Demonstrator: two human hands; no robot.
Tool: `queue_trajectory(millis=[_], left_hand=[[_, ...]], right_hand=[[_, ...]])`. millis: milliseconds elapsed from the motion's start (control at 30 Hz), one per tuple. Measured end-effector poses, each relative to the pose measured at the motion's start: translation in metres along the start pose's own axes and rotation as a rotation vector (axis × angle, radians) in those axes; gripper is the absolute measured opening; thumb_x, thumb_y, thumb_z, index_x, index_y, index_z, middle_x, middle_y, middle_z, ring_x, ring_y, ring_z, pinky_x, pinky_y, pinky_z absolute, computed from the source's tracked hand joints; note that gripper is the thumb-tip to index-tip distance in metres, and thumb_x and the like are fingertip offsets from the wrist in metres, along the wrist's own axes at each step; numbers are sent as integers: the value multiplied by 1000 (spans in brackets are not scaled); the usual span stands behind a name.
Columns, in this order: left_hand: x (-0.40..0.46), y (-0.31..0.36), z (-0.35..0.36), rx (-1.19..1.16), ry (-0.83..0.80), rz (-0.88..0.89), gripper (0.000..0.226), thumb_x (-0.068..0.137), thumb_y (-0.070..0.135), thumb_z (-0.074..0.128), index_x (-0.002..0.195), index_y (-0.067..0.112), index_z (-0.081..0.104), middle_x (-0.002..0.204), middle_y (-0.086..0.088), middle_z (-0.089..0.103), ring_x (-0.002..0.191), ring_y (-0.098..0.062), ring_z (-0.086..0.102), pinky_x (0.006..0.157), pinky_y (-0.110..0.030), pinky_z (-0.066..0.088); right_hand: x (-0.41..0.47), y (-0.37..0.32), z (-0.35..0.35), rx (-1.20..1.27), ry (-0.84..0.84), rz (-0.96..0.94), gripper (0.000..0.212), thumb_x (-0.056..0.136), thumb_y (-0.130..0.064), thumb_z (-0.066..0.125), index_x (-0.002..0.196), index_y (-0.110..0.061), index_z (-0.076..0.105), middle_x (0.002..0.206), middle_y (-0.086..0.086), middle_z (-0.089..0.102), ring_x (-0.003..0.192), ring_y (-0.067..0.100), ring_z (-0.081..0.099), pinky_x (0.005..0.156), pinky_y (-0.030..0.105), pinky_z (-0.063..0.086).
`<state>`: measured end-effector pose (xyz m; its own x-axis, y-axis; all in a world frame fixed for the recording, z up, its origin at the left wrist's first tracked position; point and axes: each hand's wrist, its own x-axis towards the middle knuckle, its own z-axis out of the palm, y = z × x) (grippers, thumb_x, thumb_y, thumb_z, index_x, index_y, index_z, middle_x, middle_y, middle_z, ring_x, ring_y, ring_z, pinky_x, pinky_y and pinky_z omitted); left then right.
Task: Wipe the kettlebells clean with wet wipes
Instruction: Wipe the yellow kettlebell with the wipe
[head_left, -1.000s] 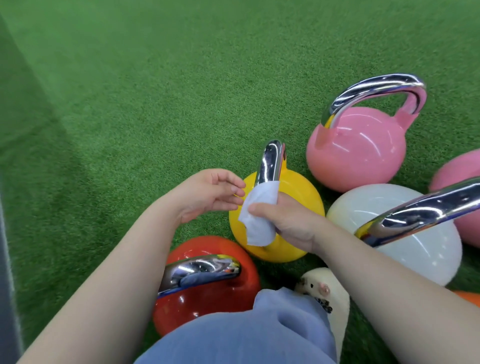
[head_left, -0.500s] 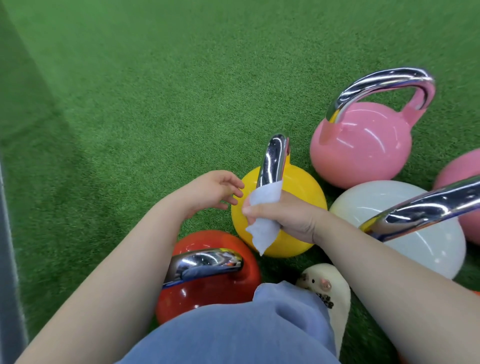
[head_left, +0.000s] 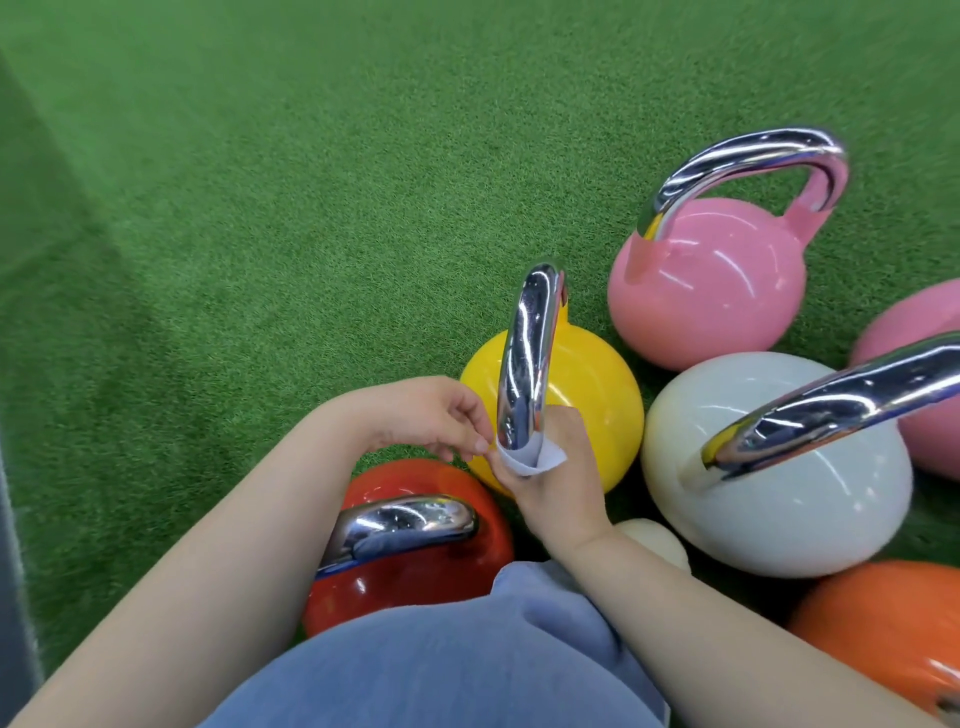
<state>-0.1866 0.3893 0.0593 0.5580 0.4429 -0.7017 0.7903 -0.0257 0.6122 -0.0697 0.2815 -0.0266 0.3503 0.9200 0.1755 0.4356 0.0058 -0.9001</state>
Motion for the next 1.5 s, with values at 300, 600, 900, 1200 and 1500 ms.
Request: queue_trajectory(millis=[300, 600, 900, 1200, 1500], left_hand=[[1, 4, 11, 100, -265, 3, 17, 88, 12, 60, 98, 25, 68, 81, 15, 69, 70, 2, 60, 72, -12, 48], [3, 4, 14, 243, -323, 4, 34, 90, 8, 58, 123, 16, 59, 90, 26, 65, 66, 13, 56, 90, -24, 45], [2, 7, 14, 299, -206, 57, 27, 87, 9, 62, 114, 10, 67, 77, 28, 60, 60, 20, 51, 71, -1, 38], [4, 4, 13, 289, -95, 85, 20, 81, 7, 68, 101, 8, 72, 86, 11, 68, 67, 16, 56, 78, -4, 41], [8, 7, 15, 268, 138, 48, 4, 78, 7, 71, 78, 5, 74, 53, 17, 62, 50, 11, 50, 58, -5, 39]], right_hand=[[8, 23, -19, -544, -107, -278, 61, 54, -54, 81, 103, -30, 55, 117, -3, 50, 100, 18, 47, 80, 28, 28], [-25, 14, -37, -462, 83, 208, 39, 55, -14, 82, 84, -11, 57, 87, 8, 56, 82, 32, 55, 70, 35, 35], [-24, 2, -29, -262, -131, -92, 40, 72, -36, 65, 106, -15, 66, 102, -6, 66, 102, 11, 50, 89, 20, 38], [-5, -2, -36, 53, -284, 150, 37, 71, -19, 80, 106, -21, 69, 94, -9, 70, 84, -1, 61, 77, 22, 48], [-48, 6, -28, 99, -120, 282, 48, 87, -3, 61, 131, -20, 54, 118, -5, 65, 105, -3, 55, 93, 18, 44]])
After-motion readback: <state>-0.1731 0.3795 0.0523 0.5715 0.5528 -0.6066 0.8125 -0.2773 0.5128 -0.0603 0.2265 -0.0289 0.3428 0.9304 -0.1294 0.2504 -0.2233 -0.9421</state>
